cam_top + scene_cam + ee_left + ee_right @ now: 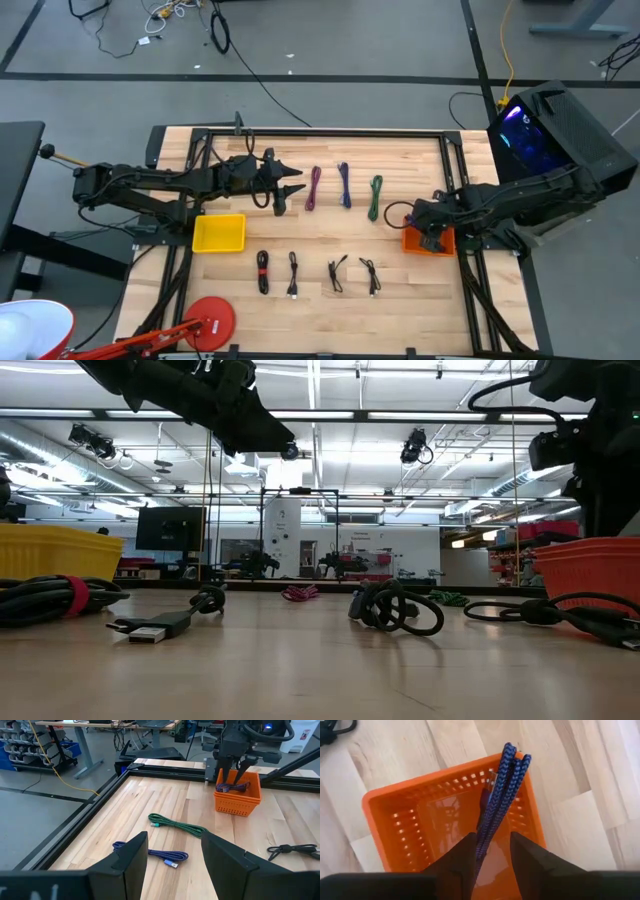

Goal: Pick & Place USB Port
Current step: Put the black USB cable into the yellow bin

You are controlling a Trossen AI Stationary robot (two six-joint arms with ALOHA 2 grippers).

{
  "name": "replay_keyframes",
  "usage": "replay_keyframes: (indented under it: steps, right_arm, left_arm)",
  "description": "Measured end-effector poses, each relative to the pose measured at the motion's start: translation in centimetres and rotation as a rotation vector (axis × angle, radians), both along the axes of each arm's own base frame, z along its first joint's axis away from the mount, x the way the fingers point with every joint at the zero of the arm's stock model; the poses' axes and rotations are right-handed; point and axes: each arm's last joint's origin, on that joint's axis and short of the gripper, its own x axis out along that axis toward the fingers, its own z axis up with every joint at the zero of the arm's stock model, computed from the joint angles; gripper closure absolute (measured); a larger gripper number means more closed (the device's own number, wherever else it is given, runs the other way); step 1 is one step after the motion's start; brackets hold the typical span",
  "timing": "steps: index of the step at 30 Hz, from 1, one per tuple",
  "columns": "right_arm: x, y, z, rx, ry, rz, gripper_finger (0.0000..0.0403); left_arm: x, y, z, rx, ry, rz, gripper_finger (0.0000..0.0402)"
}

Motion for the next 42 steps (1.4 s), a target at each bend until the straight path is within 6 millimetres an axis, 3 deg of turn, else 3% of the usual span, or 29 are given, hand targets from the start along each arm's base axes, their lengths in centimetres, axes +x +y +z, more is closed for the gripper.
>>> replay_keyframes:
  steps: [9, 15, 24, 27, 35, 42]
  right_arm:
    - [-1.0, 0.0, 0.7, 0.046, -0.036, 0.028, 0.0268]
    - [-1.2, -0.2, 2.0, 0.032, -0.204, 0.013, 0.0268]
    - [2.6, 0.4, 5.9, -0.003, -0.736, 0.171, 0.0268]
    - [4.3, 0.8, 6.3, 0.021, -0.837, 0.236, 0.0268]
    - [8.3, 1.9, 3.2, 0.122, -0.722, 0.318, 0.0268]
    - [9.8, 3.5, 0.2, 0.250, -0.565, 0.325, 0.0268]
  left_arm:
    - [0.0, 0.0, 0.0, -0.008, -0.003, 0.002, 0.0211]
    - [0.0, 0.0, 0.0, -0.011, -0.003, 0.003, 0.0211]
    - [0.0, 0.0, 0.0, -0.011, -0.008, 0.004, 0.0211]
    - [0.0, 0.0, 0.0, -0.011, -0.007, 0.004, 0.0211]
    - [0.0, 0.0, 0.0, -0.014, -0.007, 0.004, 0.0211]
    - [0.0, 0.0, 0.0, -0.018, -0.007, 0.005, 0.0211]
